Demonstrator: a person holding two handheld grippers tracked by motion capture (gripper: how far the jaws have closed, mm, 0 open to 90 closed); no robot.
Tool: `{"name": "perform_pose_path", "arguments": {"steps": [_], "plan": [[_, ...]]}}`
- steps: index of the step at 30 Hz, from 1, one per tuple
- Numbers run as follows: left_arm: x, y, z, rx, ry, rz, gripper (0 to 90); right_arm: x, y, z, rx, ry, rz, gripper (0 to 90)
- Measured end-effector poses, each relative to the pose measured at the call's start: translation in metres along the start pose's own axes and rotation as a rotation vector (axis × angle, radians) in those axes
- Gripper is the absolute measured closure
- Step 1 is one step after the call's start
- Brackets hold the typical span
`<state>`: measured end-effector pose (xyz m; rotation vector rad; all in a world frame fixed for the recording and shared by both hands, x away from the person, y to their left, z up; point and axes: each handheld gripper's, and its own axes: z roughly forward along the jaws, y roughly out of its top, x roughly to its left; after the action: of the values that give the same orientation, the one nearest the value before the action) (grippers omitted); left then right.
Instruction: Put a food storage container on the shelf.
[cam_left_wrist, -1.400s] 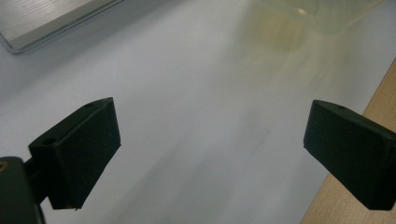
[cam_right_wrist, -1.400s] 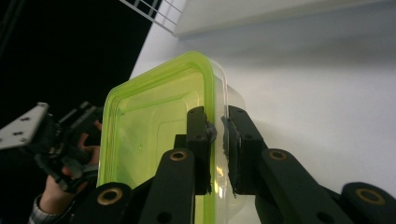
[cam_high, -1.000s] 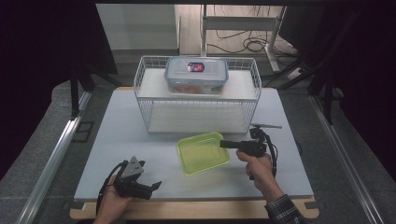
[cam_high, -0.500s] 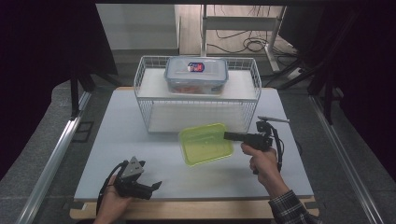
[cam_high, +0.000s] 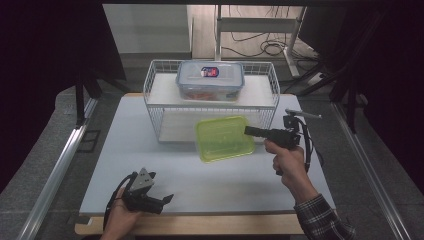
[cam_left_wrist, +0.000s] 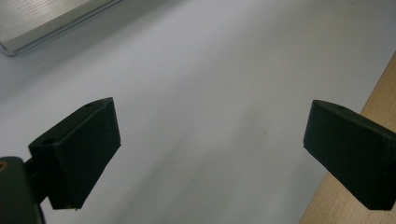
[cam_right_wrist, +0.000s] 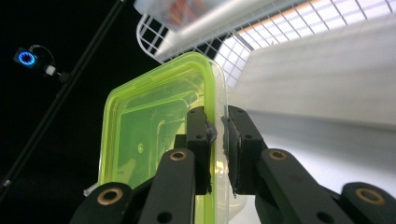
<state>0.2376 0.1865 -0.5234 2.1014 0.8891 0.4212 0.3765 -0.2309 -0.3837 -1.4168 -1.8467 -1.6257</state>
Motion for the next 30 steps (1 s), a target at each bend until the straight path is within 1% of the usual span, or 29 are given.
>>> {"name": "perform_pose_path", "arguments": {"steps": [3, 6, 11, 16, 21, 25, 30], "plan": [[-0.001, 0.0, -0.001, -0.011, -0.003, -0.004, 3.9, 0.006, 0.007, -0.003, -0.013, -0.001, -0.007, 80.0], [0.0, 0.0, -0.001, -0.011, -0.003, -0.005, 3.9, 0.011, 0.015, -0.004, -0.026, 0.006, -0.012, 80.0], [0.0, 0.0, -0.001, -0.013, -0.003, -0.008, 3.9, 0.021, 0.027, -0.004, -0.042, -0.003, -0.029, 80.0], [0.0, 0.0, -0.001, -0.013, -0.003, -0.008, 3.9, 0.029, 0.039, -0.003, -0.057, -0.011, -0.033, 80.0], [0.0, 0.0, -0.001, -0.017, -0.004, -0.013, 3.9, 0.035, 0.048, -0.001, -0.067, -0.002, -0.034, 80.1], [0.0, 0.0, -0.001, -0.015, -0.005, -0.012, 3.8, 0.042, 0.056, 0.002, -0.088, 0.002, -0.039, 80.1], [0.0, 0.0, -0.002, -0.018, -0.005, -0.01, 3.8, 0.049, 0.066, 0.004, -0.115, -0.013, -0.053, 80.0]]}}
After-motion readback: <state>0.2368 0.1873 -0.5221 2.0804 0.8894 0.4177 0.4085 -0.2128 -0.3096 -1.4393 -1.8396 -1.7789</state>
